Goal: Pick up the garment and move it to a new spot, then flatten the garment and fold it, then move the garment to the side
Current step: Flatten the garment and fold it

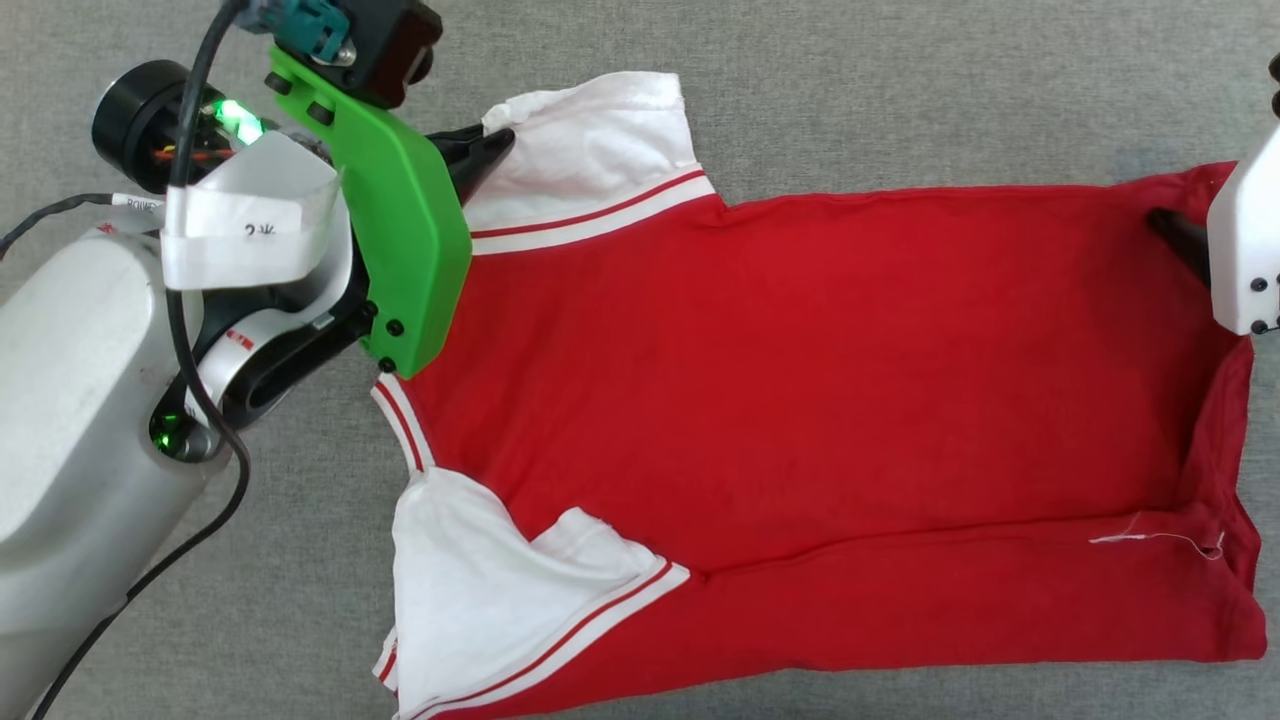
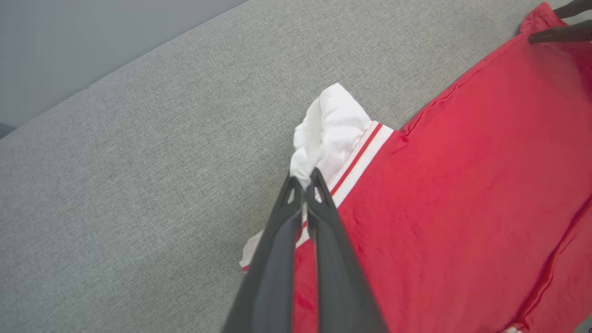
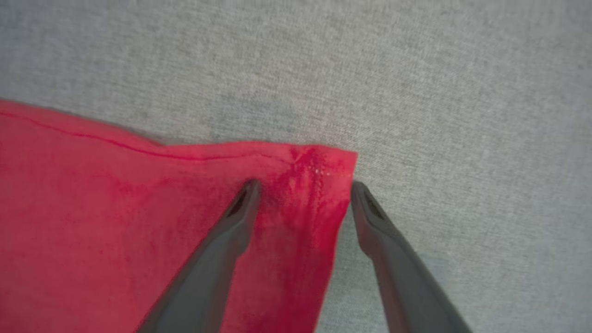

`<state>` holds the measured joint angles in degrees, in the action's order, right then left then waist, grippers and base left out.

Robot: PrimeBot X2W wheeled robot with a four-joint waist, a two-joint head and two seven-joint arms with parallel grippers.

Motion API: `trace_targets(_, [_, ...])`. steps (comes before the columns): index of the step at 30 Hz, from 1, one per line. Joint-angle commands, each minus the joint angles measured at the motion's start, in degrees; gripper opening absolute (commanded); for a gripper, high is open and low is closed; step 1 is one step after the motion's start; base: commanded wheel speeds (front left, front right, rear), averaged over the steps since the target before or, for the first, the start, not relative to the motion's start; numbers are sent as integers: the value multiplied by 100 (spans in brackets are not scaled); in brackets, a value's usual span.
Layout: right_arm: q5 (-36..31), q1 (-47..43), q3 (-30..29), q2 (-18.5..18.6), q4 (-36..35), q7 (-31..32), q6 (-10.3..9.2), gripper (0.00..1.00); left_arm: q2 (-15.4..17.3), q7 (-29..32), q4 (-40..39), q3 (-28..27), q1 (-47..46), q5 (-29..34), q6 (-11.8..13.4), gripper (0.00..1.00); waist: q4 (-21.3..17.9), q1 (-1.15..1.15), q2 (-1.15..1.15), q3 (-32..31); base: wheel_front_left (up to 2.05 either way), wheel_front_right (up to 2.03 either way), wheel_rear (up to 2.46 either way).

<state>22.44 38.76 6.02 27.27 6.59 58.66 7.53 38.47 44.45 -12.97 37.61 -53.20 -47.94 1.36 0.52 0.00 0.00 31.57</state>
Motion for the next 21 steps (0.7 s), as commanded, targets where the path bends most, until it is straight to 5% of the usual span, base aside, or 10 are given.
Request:
trace_targets(1, [8,10,112,21,164,-33,-4,100,47,17,-51,6,100,47,60,0,54,0,0,42,0,0,0])
trace_targets(4, [96,-63,224,48,387,-77,-4,100,27,-5,-106,-4,140,0,83,0,94,0,0,60,0,0,0])
trace_targets(5, [126,-98,270,57,448,-74,-4,50,13,-27,-114,-22,157,-28,95,0,105,0,0,55,0,0,0])
trace_targets(6, [159,-138,328,83,499,-123,-4,15,17,-63,-122,-54,170,-40,114,0,120,0,0,45,0,0,0])
trace_targets(7, [173,-150,345,104,520,-193,-4,0,30,-89,-121,-74,171,-30,123,0,130,0,0,40,0,0,0])
trace_targets(21, [490,-195,-191,-155,818,-2077,-4,0,73,-530,-1,-181,705,-181,208,0,103,0,0,-532,0,0,0])
